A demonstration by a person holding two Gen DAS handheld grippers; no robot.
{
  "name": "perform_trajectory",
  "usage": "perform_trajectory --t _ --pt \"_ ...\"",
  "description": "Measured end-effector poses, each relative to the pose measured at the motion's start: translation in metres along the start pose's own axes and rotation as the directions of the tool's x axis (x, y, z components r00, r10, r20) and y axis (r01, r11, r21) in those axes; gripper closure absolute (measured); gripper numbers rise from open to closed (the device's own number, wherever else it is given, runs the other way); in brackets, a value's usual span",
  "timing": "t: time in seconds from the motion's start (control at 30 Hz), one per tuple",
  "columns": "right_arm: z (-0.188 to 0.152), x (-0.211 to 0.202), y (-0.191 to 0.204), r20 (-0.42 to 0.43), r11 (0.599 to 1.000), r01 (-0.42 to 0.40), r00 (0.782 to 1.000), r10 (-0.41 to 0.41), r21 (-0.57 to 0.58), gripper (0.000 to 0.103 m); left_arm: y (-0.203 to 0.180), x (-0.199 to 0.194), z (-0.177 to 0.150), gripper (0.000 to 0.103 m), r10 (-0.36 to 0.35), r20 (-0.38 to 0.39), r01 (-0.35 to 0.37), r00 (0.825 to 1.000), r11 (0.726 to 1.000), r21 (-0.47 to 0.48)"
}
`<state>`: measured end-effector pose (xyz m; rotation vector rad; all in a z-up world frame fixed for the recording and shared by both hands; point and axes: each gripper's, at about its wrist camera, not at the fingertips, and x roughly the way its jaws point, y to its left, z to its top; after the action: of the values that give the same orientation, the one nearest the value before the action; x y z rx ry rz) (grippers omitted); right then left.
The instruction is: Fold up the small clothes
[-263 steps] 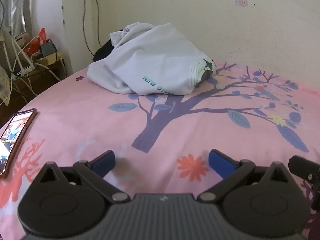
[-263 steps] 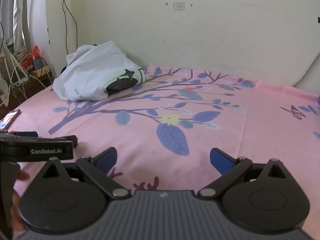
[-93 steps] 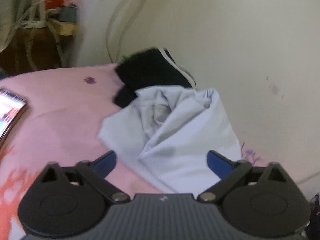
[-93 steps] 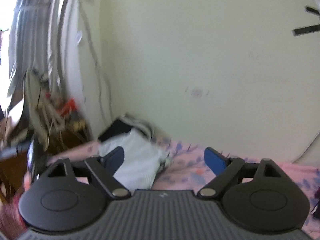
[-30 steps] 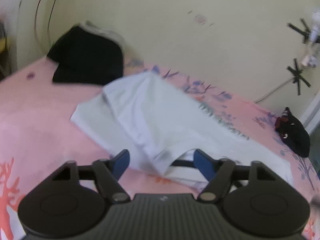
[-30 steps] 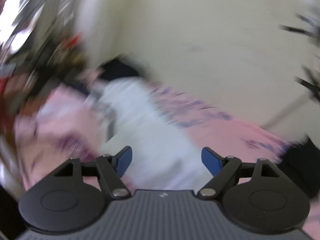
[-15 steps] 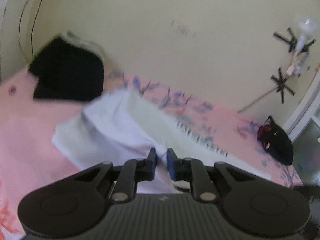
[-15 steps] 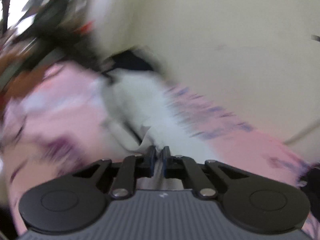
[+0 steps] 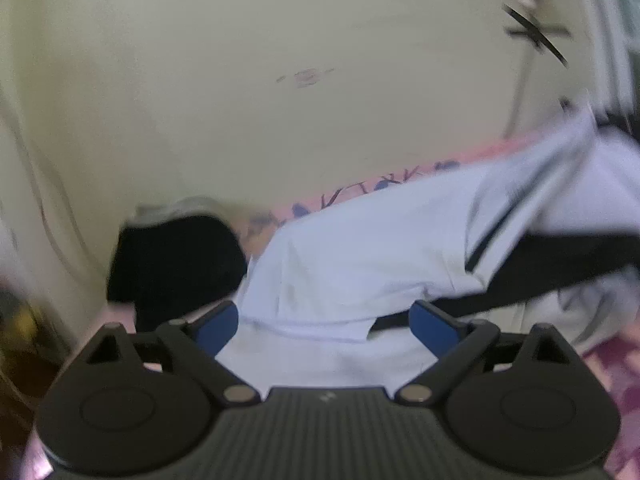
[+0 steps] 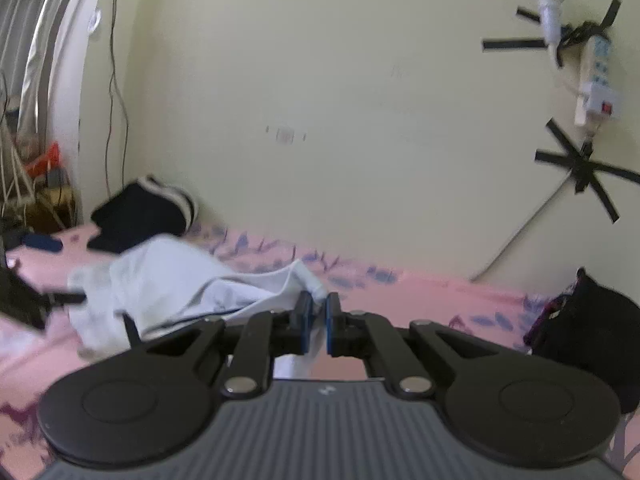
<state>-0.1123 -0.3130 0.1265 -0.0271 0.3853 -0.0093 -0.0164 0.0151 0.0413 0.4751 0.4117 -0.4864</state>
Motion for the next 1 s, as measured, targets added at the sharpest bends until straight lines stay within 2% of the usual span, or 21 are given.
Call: perform_trajectory --t 0.07,0.2,0.33,0.37,0.43,0.5,0.53,0.57,0.63,0.73,0.77,0.8,0.83,0.87,1.0 --pt "0.010 -0.007 0.003 0.043 1.000 0.006 0.999 -0.006 0.012 0.103 -0.014 0.004 0.003 0.007 0.010 0.021 -0.011 1.000 0.996 0.084" --pt "0.030 -0.019 0.007 0.105 1.000 0.002 0.994 -0.003 0.014 0.103 -0.041 0.020 0.011 0.007 -0.002 0.042 -0.007 0.999 0.981 0.195" --pt "0.040 -0.023 0.014 0.131 1.000 -0.001 0.991 0.002 -0.006 0.103 -0.060 0.039 0.018 0.008 0.008 0.048 -0.020 0.999 0.970 0.244" --pt "0.041 -0.025 0.016 0.137 1.000 0.000 0.991 0.001 -0.009 0.103 -0.061 0.044 0.021 0.011 0.017 0.046 -0.028 0.999 0.969 0.246" --pt "0.042 -0.029 0.017 0.146 1.000 0.002 0.989 -0.001 -0.009 0.103 -0.058 0.052 0.025 0.035 0.034 0.043 -0.043 0.998 0.974 0.224" --pt "0.040 -0.030 0.015 0.141 1.000 0.003 0.990 -0.002 -0.004 0.103 -0.041 0.053 0.031 0.083 0.037 0.023 -0.040 0.999 0.989 0.141" --pt "0.037 -0.028 0.013 0.134 1.000 0.004 0.991 -0.003 -0.007 0.103 -0.028 0.052 0.034 0.092 0.028 0.018 -0.029 0.999 0.997 0.078" --pt "0.034 -0.027 0.012 0.125 1.000 0.005 0.992 -0.004 -0.009 0.103 -0.017 0.050 0.036 0.096 0.025 0.024 -0.025 0.999 0.999 0.026" --pt "0.025 -0.024 0.013 0.096 1.000 -0.009 0.995 0.010 -0.010 0.103 0.005 0.040 0.041 0.096 0.053 0.060 -0.048 0.997 0.997 -0.067" --pt "0.009 -0.019 0.020 0.058 1.000 -0.009 0.998 0.010 -0.019 0.103 0.029 0.012 0.053 0.097 0.070 0.125 -0.047 0.990 0.983 -0.178" --pt "0.003 -0.019 0.024 0.056 0.999 0.001 0.998 0.000 -0.033 0.099 0.034 0.000 0.058 0.097 0.072 0.152 -0.040 0.986 0.979 -0.202" --pt "-0.004 -0.021 0.030 0.049 0.999 0.007 0.999 -0.004 -0.048 0.087 0.038 -0.009 0.062 0.097 0.072 0.173 -0.034 0.982 0.976 -0.214" --pt "-0.010 -0.023 0.034 0.040 0.999 0.001 0.999 0.001 -0.053 0.063 0.040 -0.020 0.066 0.097 0.069 0.196 -0.024 0.978 0.975 -0.221" --pt "-0.017 -0.028 0.037 0.043 0.998 -0.020 0.999 0.022 -0.052 0.054 0.042 -0.028 0.069 0.097 0.063 0.212 -0.015 0.975 0.975 -0.222" --pt "-0.037 -0.053 0.052 0.041 0.990 -0.115 0.992 0.119 -0.086 0.051 0.033 -0.048 0.086 0.097 0.069 0.256 -0.019 0.964 0.982 -0.190"
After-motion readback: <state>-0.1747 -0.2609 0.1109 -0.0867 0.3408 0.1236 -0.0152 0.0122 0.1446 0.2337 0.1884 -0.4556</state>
